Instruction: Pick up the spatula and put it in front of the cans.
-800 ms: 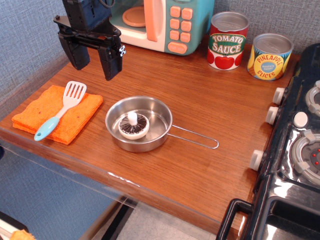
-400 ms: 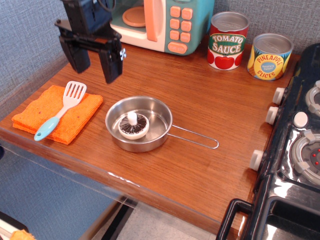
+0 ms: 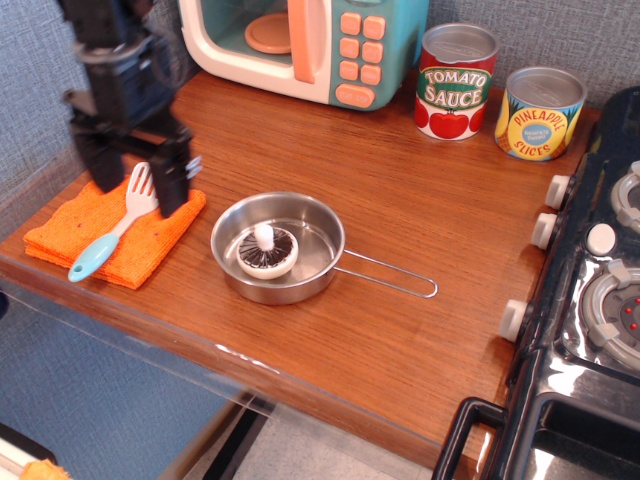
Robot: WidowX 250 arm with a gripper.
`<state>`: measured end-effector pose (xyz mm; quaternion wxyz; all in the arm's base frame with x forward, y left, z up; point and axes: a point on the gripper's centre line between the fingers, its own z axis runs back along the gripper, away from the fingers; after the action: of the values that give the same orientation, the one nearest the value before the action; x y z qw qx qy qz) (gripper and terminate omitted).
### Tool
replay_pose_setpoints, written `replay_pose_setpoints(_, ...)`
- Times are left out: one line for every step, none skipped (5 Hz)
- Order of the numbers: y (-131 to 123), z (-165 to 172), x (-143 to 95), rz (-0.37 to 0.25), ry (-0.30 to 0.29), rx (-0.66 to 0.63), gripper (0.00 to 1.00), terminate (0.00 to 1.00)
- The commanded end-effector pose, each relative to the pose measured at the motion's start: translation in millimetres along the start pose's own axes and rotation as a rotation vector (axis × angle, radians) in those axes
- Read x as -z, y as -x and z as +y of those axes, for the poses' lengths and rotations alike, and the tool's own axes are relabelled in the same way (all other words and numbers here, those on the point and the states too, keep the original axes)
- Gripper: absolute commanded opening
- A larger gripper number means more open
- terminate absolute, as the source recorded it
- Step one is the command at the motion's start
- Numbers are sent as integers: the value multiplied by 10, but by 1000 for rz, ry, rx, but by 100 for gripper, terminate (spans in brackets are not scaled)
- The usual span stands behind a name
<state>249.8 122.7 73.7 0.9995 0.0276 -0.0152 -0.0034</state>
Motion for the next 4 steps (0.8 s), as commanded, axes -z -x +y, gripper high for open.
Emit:
replay_pose_setpoints(261,436,246,-20,-64,-178,100,0)
replay_pose_setpoints(292,468,346,-10,-74,-185,100,0)
replay_pose_setpoints(301,436,402,0,-87,-169,100,0)
replay_pose_setpoints(282,398,420,-1,-92,-155,100,0)
